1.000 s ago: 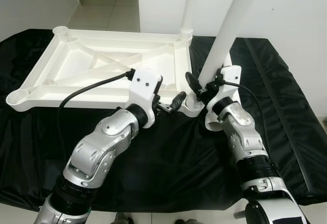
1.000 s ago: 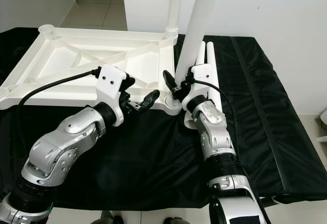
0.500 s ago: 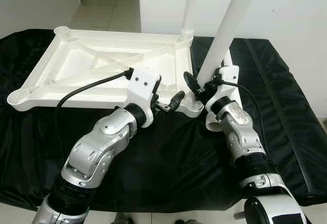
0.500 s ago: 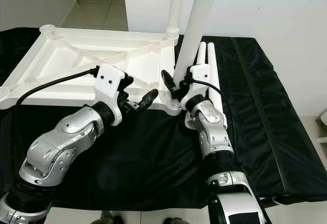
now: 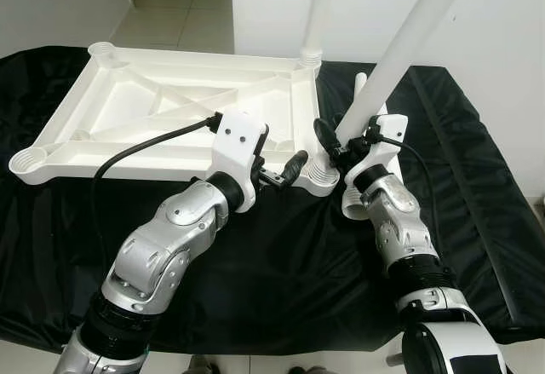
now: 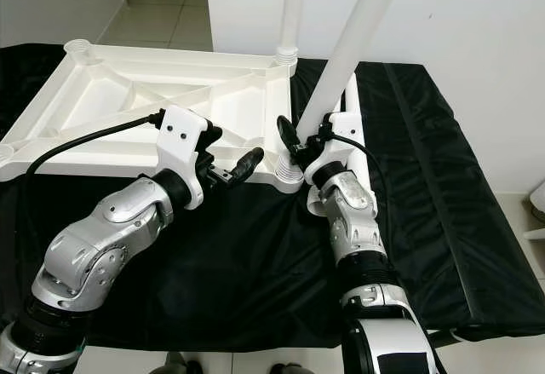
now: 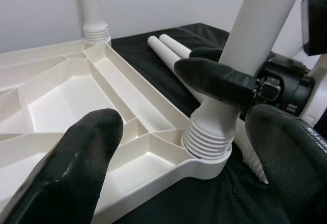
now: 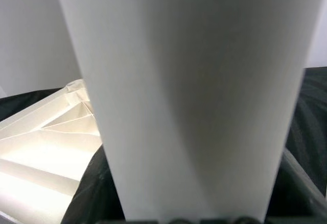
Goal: Building children table
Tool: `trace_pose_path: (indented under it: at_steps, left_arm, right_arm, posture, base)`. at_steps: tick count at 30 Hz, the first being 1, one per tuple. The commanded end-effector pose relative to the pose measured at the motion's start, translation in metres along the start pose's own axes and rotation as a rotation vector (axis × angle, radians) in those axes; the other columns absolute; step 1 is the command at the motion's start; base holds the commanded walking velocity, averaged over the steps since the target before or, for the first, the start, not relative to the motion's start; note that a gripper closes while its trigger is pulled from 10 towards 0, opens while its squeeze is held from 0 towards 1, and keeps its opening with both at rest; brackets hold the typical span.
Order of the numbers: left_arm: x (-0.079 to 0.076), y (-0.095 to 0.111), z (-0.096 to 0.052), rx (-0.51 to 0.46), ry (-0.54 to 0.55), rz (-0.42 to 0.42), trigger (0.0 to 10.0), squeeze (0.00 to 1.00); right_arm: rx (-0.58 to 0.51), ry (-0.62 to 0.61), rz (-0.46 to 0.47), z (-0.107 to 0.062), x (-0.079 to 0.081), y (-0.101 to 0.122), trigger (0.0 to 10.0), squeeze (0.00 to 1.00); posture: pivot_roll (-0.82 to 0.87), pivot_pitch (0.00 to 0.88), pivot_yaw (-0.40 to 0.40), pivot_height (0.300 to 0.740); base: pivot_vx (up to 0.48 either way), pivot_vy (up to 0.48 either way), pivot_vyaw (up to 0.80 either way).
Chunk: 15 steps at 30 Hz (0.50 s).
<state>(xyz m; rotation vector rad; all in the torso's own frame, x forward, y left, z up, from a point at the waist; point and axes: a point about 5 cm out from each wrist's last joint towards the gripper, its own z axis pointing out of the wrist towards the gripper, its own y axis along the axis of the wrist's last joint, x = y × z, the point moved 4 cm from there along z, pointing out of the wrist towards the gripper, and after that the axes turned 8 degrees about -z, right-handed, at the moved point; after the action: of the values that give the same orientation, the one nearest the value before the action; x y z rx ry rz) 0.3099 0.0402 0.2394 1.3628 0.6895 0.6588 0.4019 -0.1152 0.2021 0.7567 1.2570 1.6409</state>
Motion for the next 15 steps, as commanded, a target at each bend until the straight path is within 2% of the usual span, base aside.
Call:
trace_pose_path:
  at_steps: [1, 2, 5, 7, 11, 15]
  left_arm:
    - [-0.009, 0.003, -0.001, 0.002, -0.08, 0.01, 10.0, 0.0]
    - [-0.009, 0.003, -0.001, 0.002, -0.08, 0.011, 10.0, 0.0]
    - [-0.009, 0.003, -0.001, 0.001, -0.08, 0.012, 10.0, 0.0]
    - [-0.009, 0.003, -0.002, 0.0, -0.076, 0.013, 10.0, 0.0]
    - [-0.009, 0.004, -0.003, -0.003, -0.073, 0.011, 10.0, 0.0]
    - [-0.009, 0.005, -0.004, -0.006, -0.073, 0.009, 10.0, 0.0]
  right_arm:
    - [0.1, 0.001, 0.03, -0.006, 0.005, -0.026, 10.0, 0.0]
    - [0.13, 0.001, -0.016, -0.005, 0.006, -0.03, 10.0, 0.0]
    - [0.151, 0.0, -0.048, -0.005, 0.006, -0.033, 10.0, 0.0]
    - [0.174, 0.031, -0.139, -0.004, 0.012, -0.036, 10.0, 0.0]
    - [0.185, 0.078, -0.194, -0.006, 0.02, -0.039, 10.0, 0.0]
    - [0.184, 0.109, -0.197, -0.009, 0.024, -0.041, 10.0, 0.0]
  posture:
    - [0.02, 0.117, -0.032, 0.74]
    - [0.02, 0.116, -0.033, 0.74]
    - [0.02, 0.115, -0.033, 0.74]
    - [0.02, 0.114, -0.035, 0.74]
    - [0.03, 0.112, -0.037, 0.74]
    - [0.03, 0.112, -0.037, 0.74]
  base:
    - [0.0, 0.0, 0.0]
    - [0.0, 0.0, 0.0]
    - [0.0, 0.0, 0.0]
    - [0.0, 0.0, 0.0]
    - [0.0, 0.0, 0.0]
    - [0.0, 0.0, 0.0]
